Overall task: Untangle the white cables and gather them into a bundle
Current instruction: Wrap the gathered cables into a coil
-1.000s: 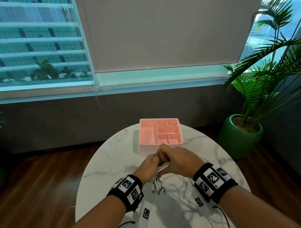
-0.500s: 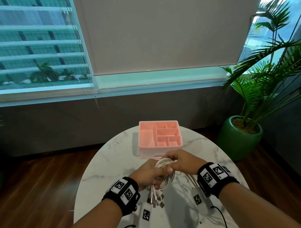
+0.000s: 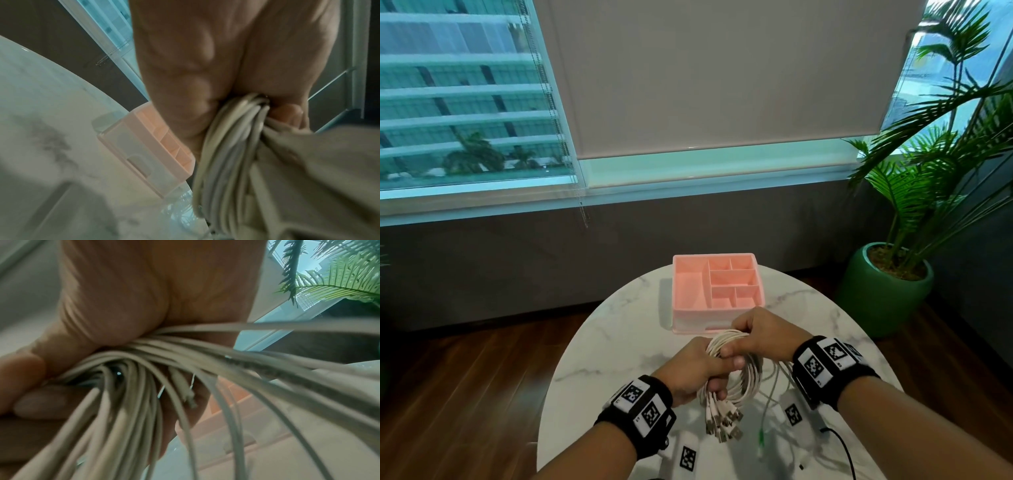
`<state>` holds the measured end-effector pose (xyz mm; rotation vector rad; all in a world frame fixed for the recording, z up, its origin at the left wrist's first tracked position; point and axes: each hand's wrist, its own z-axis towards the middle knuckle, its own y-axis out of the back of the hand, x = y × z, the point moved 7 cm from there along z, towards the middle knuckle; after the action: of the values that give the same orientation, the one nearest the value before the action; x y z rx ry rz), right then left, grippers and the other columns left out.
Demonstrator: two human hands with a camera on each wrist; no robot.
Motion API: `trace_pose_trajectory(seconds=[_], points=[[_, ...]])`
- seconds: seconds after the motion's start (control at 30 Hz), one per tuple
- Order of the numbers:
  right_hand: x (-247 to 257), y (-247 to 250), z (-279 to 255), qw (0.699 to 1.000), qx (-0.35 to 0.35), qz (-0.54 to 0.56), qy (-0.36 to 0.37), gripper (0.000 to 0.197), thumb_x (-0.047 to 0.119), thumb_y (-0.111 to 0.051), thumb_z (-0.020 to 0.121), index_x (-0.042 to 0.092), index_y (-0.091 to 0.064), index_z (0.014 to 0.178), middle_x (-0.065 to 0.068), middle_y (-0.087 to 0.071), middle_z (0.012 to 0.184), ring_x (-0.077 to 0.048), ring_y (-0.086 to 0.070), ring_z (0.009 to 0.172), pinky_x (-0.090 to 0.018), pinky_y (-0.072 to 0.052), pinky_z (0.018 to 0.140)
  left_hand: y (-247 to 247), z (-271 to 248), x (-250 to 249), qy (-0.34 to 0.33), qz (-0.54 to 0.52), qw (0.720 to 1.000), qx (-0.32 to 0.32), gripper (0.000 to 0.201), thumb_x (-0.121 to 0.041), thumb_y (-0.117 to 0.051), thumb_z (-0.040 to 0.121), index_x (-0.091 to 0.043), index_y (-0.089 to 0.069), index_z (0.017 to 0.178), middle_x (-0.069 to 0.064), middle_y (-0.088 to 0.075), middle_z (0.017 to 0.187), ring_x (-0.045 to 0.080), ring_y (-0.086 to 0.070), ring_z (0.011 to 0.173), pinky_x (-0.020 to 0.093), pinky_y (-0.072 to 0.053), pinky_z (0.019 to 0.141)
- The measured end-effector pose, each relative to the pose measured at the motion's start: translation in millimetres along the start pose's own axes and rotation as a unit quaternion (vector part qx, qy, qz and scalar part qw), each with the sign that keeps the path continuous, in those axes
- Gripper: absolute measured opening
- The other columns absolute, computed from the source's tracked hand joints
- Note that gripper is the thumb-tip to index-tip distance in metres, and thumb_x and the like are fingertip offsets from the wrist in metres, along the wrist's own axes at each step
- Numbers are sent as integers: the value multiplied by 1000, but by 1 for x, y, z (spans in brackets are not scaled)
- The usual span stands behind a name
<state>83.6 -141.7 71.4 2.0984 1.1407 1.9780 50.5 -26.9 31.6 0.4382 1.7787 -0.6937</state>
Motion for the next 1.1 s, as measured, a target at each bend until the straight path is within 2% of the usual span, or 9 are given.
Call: trace_pose_trajectory(seconds=[0.17, 0.2, 0.3, 0.4, 0.57, 0.8, 0.9, 1.0, 1.1], points=[[-4, -3, 1, 999, -27, 31, 25, 35, 47, -80, 72, 22, -74, 96, -7, -73, 91, -23, -68, 84, -40, -55, 82, 10, -2, -9, 2, 23, 1000, -15, 10, -11, -70, 90, -8, -66, 98, -1, -41, 56, 10, -35, 42, 30, -48, 50], [-9, -4, -1, 998, -30, 48, 18, 40, 45, -81, 72, 18, -72, 99, -10, -73, 93, -25, -69, 84, -41, -56, 81, 14, -3, -11, 4, 17, 1000, -24, 2, -11, -69, 92, -11, -69, 93, -2, -37, 55, 11, -33, 43, 29, -46, 50], [-25, -14, -6, 998, 3, 62, -10, 30, 25, -83, 78, 12, -69, 100, -11, -74, 87, -32, -70, 75, -40, -59, 71, 30, -6, -9, 8, -8, 998, -63, 24, -14, -64, 98, -20, -74, 76, -2, -30, 55, 12, -29, 43, 29, -41, 49], [-36, -9, -9, 999, 21, -13, -44, 6, 19, -75, 87, 17, -69, 88, -2, -69, 69, -16, -63, 60, -36, -56, 69, 35, -8, -2, 32, 8, 997, -65, 27, -19, -63, 100, -22, -69, 74, 0, -26, 59, 13, -29, 45, 29, -41, 49], [-31, 26, -4, 994, -22, -88, -55, 14, 32, -80, 82, 22, -70, 79, 8, -61, 63, -7, -54, 57, -24, -46, 61, 28, -8, 6, 75, 51, 995, -50, 23, -21, -60, 102, -16, -48, 83, -1, -26, 57, 12, -29, 44, 28, -42, 47], [-13, 46, 11, 989, -23, -144, -37, 22, 36, -85, 74, 22, -68, 71, 10, -58, 61, -4, -51, 59, -27, -44, 67, 12, -8, 7, 101, 100, 990, -9, 38, -23, -63, 97, -24, -52, 61, 0, -31, 53, 14, -31, 42, 29, -42, 48], [-12, 48, 12, 989, -43, -139, -32, 25, 37, -83, 77, 17, -70, 76, 8, -59, 63, -5, -51, 59, -27, -44, 67, 8, -9, -5, 80, 76, 994, -4, 30, -28, -66, 92, -21, -49, 68, -1, -29, 54, 12, -30, 41, 28, -42, 47], [-23, 37, 12, 989, -55, -140, -7, 17, 38, -72, 88, 23, -70, 80, 7, -68, 72, -5, -60, 65, -27, -49, 70, 8, -9, -22, 42, 6, 999, -2, 32, -27, -65, 93, -21, -48, 66, -2, -25, 53, 11, -29, 39, 26, -40, 47], [-31, 21, 7, 993, -83, -89, -4, 20, 31, -60, 97, 16, -69, 87, 6, -63, 62, -4, -53, 51, -26, -46, 56, 12, -9, -33, 10, -33, 999, -11, 40, -23, -60, 98, -23, -50, 59, -2, -26, 52, 11, -27, 38, 26, -36, 48]])
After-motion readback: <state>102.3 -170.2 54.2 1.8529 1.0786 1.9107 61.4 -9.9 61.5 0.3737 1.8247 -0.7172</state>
